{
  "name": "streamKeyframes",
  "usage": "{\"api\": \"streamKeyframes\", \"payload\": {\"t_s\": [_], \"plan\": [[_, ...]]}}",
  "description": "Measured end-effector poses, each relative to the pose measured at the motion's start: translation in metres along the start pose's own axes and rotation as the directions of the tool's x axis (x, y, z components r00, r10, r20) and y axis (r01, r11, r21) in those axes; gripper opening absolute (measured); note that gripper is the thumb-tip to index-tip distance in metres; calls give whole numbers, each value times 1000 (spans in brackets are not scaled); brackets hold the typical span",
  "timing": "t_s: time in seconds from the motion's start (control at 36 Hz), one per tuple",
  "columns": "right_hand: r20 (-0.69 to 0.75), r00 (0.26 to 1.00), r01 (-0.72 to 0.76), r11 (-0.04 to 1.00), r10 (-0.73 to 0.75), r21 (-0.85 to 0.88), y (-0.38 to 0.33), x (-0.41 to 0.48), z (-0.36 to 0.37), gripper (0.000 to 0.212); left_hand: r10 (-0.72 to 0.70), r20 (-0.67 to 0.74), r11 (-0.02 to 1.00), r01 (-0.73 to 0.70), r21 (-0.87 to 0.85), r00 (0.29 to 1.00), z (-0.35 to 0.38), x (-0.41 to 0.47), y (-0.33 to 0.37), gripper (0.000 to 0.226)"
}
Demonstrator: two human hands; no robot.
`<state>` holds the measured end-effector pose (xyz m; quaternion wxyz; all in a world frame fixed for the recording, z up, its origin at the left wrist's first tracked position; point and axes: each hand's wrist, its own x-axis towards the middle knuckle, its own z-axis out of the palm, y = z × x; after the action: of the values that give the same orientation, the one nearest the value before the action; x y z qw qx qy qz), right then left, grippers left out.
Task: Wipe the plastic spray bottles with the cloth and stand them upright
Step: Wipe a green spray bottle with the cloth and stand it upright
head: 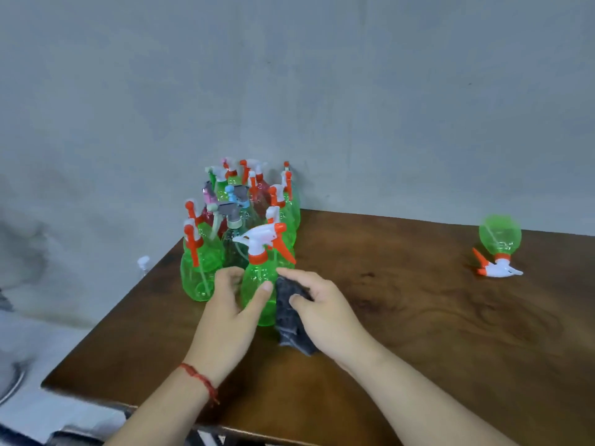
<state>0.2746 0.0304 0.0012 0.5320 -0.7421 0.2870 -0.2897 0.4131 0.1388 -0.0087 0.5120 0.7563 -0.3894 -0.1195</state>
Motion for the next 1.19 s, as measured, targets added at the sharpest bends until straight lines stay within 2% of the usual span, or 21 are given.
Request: {"api": "streamKeyframes", "payload": {"t_s": [0.14,0.28,0.42,0.53,0.69,0.81,0.94,1.03,1.11,1.19], "plan": [[29,998,-58,998,58,-22,0,6,26,58,36,-9,994,-35,106,999,-21,9,-26,57],[45,997,-53,993,58,-104,3,13,41,60,9,-10,982,-7,190,1000,-30,23,-43,65],[74,997,-26,989,37,-148,10,23,54,57,1,-38,987,5,160,999,-24,25,-51,71],[130,990,-41,990,59,-132,13,34,60,57,-32,-64,993,39,108,997,-26,22,-58,64],[170,978,-113,992,120,-54,11,37,54,55,-48,-93,998,52,41,995,-29,10,-64,40],[127,982,-140,990,137,8,8,32,36,51,1,-79,997,5,73,997,-26,0,-59,25],[101,980,-189,967,174,169,4,20,-4,49,69,33,993,-72,98,997,-4,-5,-39,21],[68,984,-174,967,164,188,3,11,-40,50,125,85,987,-132,90,989,22,-6,-15,20],[-23,993,-111,981,116,160,9,2,-85,48,181,132,979,-192,74,975,56,0,14,20],[-181,980,-69,992,87,106,22,-6,-140,42,237,209,961,-261,94,949,98,10,49,20]]}}
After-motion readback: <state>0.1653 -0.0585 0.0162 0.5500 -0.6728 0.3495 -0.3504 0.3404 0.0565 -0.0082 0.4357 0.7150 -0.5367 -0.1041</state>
